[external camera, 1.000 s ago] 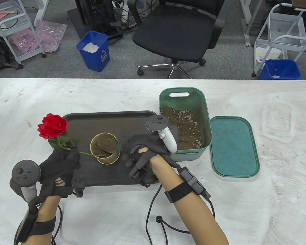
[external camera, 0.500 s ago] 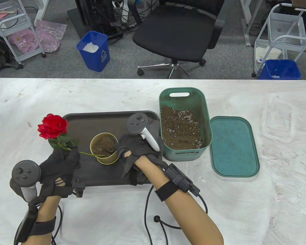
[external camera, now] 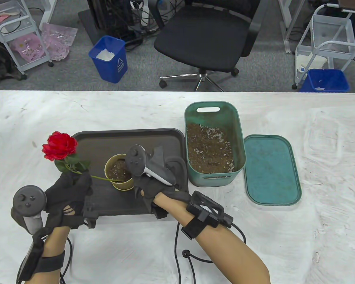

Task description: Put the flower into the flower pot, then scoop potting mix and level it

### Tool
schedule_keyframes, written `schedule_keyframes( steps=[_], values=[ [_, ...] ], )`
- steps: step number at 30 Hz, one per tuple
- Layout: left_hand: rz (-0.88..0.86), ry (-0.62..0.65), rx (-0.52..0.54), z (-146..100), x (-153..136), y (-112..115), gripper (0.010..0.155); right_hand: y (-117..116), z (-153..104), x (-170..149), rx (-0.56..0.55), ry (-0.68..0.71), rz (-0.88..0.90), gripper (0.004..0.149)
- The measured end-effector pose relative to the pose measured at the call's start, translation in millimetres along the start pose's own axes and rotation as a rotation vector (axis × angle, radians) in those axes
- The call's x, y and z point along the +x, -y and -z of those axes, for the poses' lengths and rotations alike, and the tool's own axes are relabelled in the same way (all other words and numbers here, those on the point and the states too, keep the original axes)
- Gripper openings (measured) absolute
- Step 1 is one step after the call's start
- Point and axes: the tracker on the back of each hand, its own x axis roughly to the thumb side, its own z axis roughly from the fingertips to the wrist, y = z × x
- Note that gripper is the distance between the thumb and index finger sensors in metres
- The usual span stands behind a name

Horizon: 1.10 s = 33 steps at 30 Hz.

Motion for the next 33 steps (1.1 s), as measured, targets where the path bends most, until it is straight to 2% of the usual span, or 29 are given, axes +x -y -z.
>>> schedule_keyframes(
  steps=[8,13,21,27,33],
  values=[
    [-0.002,0.006,-0.004,0,2,1,0.045,5,-12,-1,-0.059,0.023,-0.049,0.053],
    [-0.007,0.011,-0.01,-1,2,1,0.045,15,-18,-5,-0.088,0.011,-0.004,0.053],
    [-0.01,0.01,-0.011,-1,2,1,0.045,49,-37,-22,-0.175,-0.034,0.067,0.053],
    [-0.01,0.01,-0.012,-1,2,2,0.045,90,-53,-63,-0.266,-0.156,0.146,0.053],
    [-0.009,0.007,-0.01,-1,2,2,0.045,121,-60,-135,-0.334,-0.408,0.254,0.053]
  ],
)
